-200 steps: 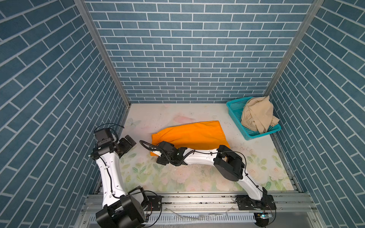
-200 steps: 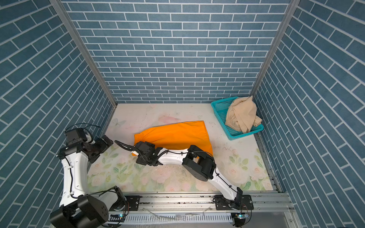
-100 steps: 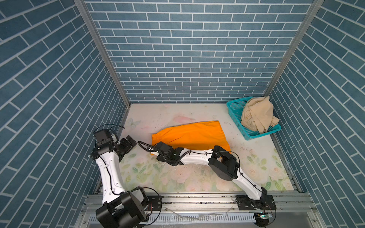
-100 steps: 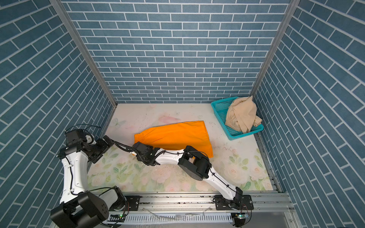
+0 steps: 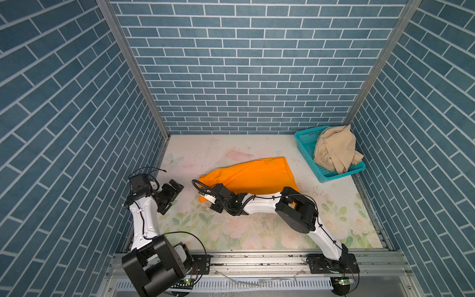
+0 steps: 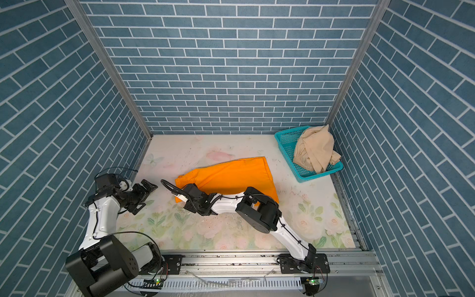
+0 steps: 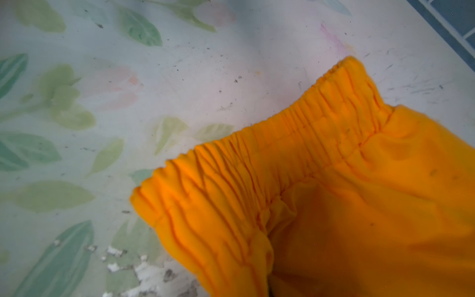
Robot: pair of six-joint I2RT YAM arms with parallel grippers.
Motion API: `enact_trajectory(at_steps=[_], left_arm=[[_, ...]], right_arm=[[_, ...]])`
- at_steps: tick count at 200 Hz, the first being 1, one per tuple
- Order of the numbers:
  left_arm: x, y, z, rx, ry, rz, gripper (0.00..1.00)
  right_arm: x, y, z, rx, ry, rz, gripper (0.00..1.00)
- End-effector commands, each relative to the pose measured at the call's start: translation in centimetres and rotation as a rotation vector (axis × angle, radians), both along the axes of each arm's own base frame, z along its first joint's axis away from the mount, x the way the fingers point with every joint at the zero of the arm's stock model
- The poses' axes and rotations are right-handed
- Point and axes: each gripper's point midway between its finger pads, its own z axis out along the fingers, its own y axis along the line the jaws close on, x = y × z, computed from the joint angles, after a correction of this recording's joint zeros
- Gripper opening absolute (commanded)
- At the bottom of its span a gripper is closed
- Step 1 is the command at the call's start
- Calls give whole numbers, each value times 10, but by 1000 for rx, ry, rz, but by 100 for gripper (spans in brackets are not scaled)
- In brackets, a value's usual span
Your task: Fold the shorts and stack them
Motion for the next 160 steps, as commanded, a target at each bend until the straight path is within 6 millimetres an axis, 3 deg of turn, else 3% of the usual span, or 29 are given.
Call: enact_trajectory(at_steps=[1,46,82,160], left_arm=[[13,-11,-7,-111,-60,4,100],[26,-39,-38,-214,-64,-53,100],[47,-60,-46,-265,-134,-79,100],[72,-96,-73,-264,-117,-177,100]], right_arm=[[0,4,35,167,30,-12,0],[-3,3,35,221,51,-8,0],[-5,6,34,236,64,1,0],[-6,7,47,285,48,13,0]])
